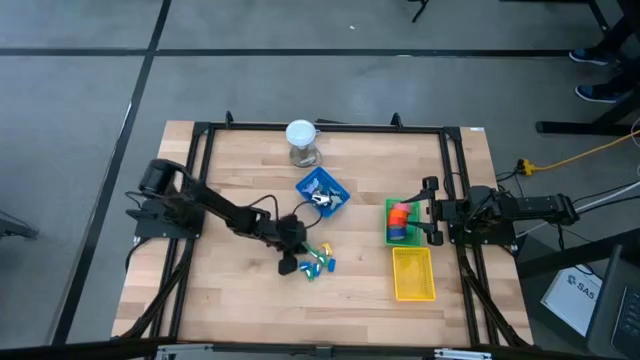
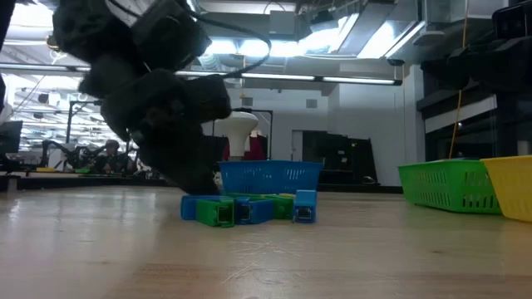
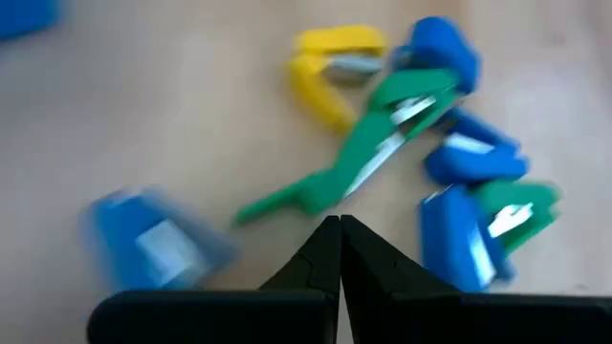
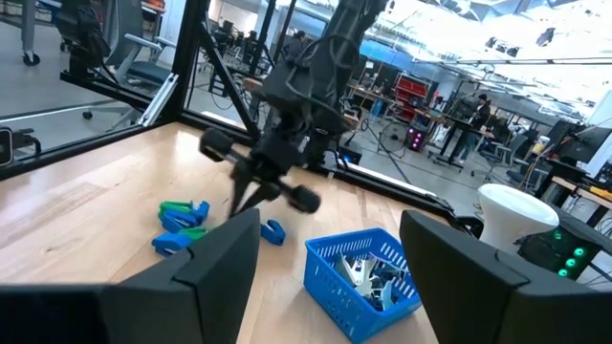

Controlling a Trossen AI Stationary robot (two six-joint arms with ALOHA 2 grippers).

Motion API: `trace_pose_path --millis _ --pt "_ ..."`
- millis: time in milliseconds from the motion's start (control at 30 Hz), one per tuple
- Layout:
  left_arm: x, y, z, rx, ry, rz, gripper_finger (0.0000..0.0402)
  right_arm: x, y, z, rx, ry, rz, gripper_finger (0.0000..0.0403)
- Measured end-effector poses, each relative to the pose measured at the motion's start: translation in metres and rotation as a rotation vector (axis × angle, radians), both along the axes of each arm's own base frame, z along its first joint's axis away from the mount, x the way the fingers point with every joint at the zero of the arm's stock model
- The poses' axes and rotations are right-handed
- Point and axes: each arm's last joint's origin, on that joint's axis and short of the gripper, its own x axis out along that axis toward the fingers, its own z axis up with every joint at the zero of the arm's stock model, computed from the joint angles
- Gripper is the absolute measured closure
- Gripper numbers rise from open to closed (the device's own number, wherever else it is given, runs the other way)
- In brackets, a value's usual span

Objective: Pick and place Stapler, Stapler remover, tape
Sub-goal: Move the staplers to the center of the table

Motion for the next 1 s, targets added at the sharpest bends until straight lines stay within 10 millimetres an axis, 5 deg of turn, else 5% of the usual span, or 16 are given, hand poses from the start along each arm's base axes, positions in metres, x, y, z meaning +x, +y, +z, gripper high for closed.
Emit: trace_pose_path --millis 200,433,567,1000 --pt "-0.015 0.007 0.023 0.119 0.008 0.086 0.0400 0.000 0.000 0.000 0.000 0.000 0.000 0.0143" --pt "-0.028 0.019 0.017 0.318 0.115 0.302 0.0400 0.000 0.000 0.000 0.000 0.000 0.000 0.0143" --pt "-0.027 0.019 0.006 0.247 0.165 0.287 0.0400 0.000 0.000 0.000 0.000 0.000 0.000 0.0143" --pt "0.011 0.001 -0.018 -0.007 -0.115 0.073 0.0400 0.000 0.000 0.000 0.000 -0.001 0.000 0.0144"
